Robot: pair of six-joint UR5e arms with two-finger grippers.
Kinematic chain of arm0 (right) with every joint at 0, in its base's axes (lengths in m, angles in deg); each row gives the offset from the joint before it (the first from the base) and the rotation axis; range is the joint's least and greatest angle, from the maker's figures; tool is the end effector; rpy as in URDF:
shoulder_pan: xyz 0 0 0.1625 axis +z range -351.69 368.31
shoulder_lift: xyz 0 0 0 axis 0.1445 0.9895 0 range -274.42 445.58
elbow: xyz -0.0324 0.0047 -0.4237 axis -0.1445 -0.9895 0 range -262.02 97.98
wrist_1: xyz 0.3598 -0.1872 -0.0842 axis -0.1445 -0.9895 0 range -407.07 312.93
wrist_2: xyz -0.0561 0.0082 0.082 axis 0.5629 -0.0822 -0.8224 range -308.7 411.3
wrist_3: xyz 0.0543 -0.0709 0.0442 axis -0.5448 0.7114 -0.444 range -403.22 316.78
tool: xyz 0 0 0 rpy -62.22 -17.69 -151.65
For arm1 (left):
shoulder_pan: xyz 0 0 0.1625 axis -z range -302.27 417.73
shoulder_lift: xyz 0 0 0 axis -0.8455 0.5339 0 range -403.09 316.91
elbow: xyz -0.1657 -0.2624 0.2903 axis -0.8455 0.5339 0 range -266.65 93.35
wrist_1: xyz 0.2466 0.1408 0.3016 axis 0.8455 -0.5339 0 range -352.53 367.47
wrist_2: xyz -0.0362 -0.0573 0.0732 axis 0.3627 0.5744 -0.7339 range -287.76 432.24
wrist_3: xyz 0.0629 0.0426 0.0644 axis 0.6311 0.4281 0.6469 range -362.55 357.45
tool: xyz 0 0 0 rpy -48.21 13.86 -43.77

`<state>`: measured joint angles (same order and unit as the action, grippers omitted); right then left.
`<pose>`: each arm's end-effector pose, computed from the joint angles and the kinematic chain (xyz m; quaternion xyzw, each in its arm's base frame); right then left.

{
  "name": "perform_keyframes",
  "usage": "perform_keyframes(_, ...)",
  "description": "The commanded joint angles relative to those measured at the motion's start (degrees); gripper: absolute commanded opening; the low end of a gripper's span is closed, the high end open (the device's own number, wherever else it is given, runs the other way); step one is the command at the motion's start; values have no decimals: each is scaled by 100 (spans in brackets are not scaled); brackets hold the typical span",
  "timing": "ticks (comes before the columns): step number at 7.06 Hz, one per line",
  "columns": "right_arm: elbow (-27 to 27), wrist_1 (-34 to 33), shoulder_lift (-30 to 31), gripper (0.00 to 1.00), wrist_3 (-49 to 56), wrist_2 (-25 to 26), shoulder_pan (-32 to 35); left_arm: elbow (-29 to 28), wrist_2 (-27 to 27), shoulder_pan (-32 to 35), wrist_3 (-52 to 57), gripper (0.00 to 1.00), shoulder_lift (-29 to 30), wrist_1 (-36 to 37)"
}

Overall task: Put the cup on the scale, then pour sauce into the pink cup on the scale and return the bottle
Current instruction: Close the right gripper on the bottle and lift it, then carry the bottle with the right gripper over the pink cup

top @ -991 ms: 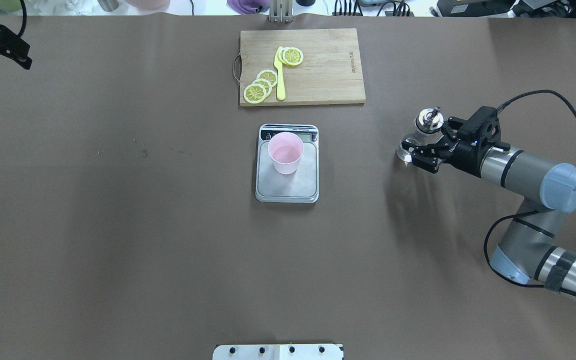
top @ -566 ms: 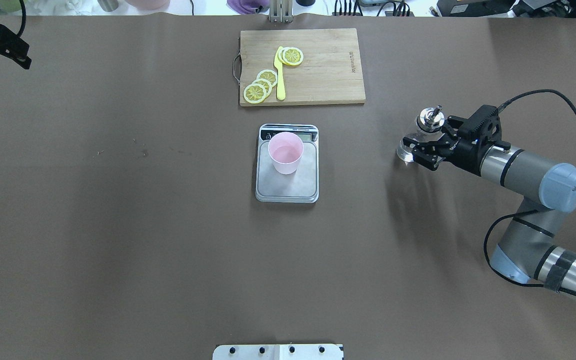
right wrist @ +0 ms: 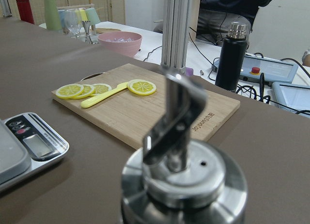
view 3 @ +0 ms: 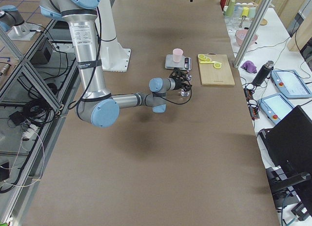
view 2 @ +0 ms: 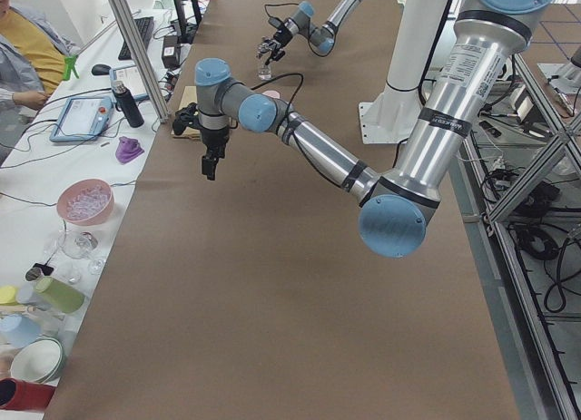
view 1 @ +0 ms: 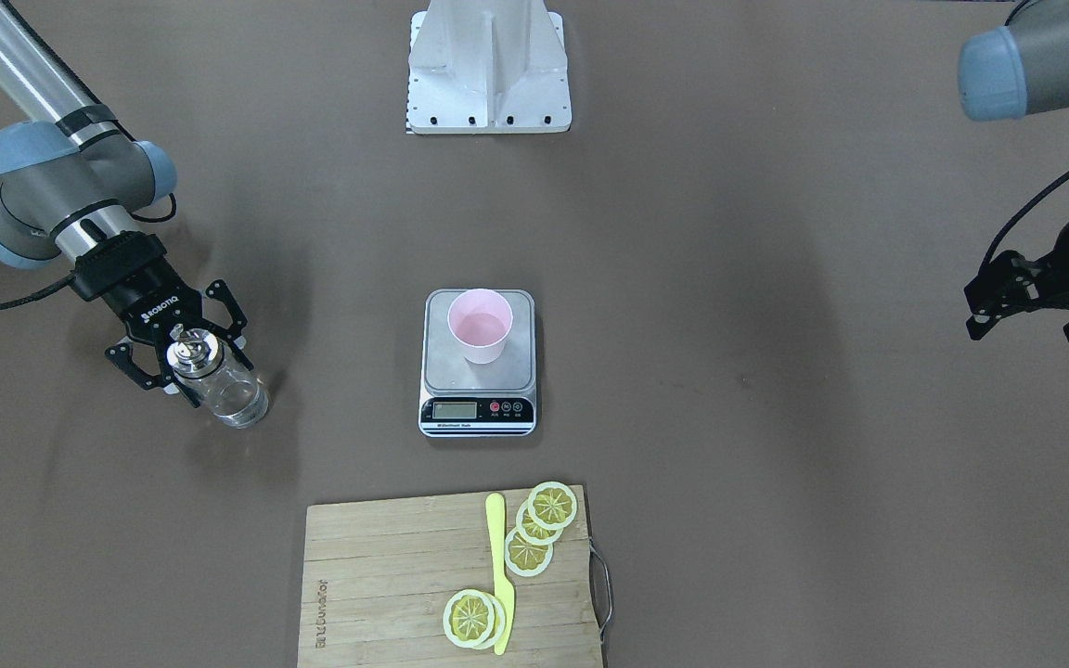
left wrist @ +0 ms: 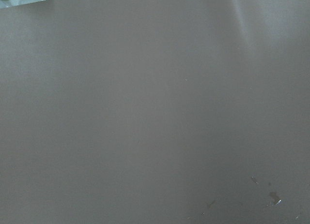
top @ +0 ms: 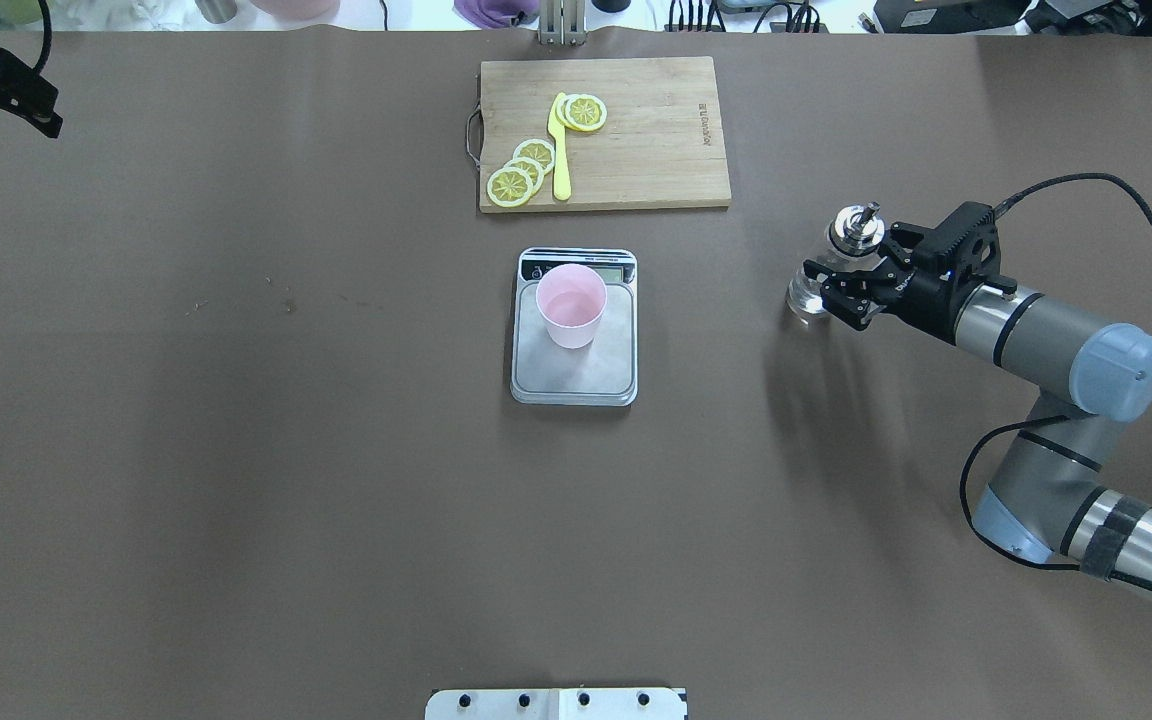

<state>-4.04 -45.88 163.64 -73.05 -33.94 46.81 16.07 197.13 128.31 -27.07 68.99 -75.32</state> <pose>-0.3638 -0.4703 0.4772 0.5600 -0.4428 -0.1023 0.6927 0.1302 -0.5988 0.3587 0.1021 0.3551 0.0301 0.9287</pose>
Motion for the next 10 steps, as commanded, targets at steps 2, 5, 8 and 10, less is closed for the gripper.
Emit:
perform_keyframes(2, 59, -336, -80, 0, -13, 314, -9, 11, 0, 18, 0, 98, 42, 61)
perform_keyframes(5, 129, -923, -62, 0, 118, 613, -105, -6, 0, 18, 0, 98, 42, 61)
perform_keyframes(8, 2090, -3956, -98, 0, 206, 1946, -824, -7, -9, 18, 9, 98, 42, 61)
perform_keyframes(10, 2799, -5753, -193, 0, 215, 3069, -1465, -15, -184, 18, 18, 98, 42, 61)
